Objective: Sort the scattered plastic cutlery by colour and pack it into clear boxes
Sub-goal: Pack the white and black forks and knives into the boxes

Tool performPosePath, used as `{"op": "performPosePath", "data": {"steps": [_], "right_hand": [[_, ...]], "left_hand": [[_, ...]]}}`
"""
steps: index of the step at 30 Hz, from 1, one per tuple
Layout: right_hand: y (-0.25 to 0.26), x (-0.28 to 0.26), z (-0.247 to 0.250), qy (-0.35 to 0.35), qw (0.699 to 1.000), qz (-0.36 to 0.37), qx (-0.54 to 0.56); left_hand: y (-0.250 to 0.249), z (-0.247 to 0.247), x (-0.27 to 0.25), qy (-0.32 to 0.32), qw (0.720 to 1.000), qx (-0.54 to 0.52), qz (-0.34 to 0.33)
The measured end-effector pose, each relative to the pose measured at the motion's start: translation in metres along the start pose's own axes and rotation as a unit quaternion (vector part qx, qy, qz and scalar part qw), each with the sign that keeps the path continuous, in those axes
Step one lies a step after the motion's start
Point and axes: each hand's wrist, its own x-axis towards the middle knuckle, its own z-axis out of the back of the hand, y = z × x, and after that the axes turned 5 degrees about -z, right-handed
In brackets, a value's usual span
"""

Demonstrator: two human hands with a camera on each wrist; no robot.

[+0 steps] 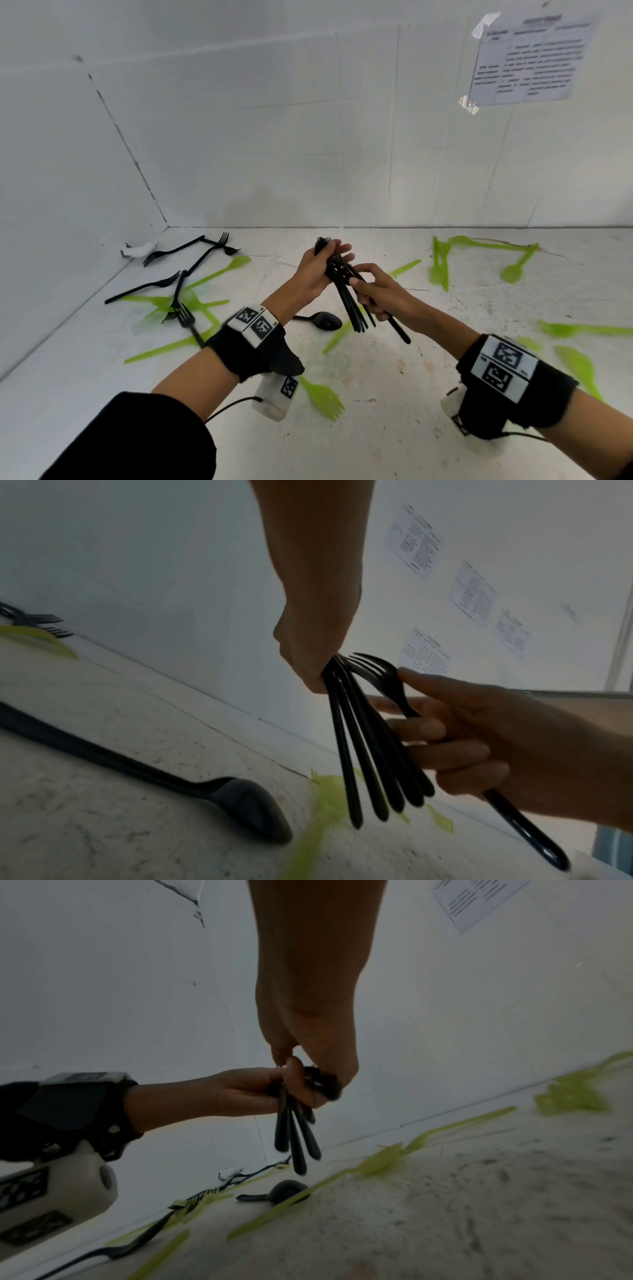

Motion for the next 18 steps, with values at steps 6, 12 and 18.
{"op": "performPosePath", "data": {"steps": [6,12,18], "right_hand": [[-0.017,-0.005,0.029,-0.118,0.993,-0.002,-0.027],[-0.03,0.004,0.055,-0.269,0.961,0.007,-0.069],[0.0,0.009,0.028,-0.2,0.974,0.1,0.04]], "left_hand": [[-0.022,0.024,0.012,-0.119,0.99,-0.046,-0.056],[-0.024,0.033,0.011,-0.12,0.988,-0.005,-0.093],[-0.004,0.009,-0.005,-0.009,0.999,0.046,-0.001]]}}
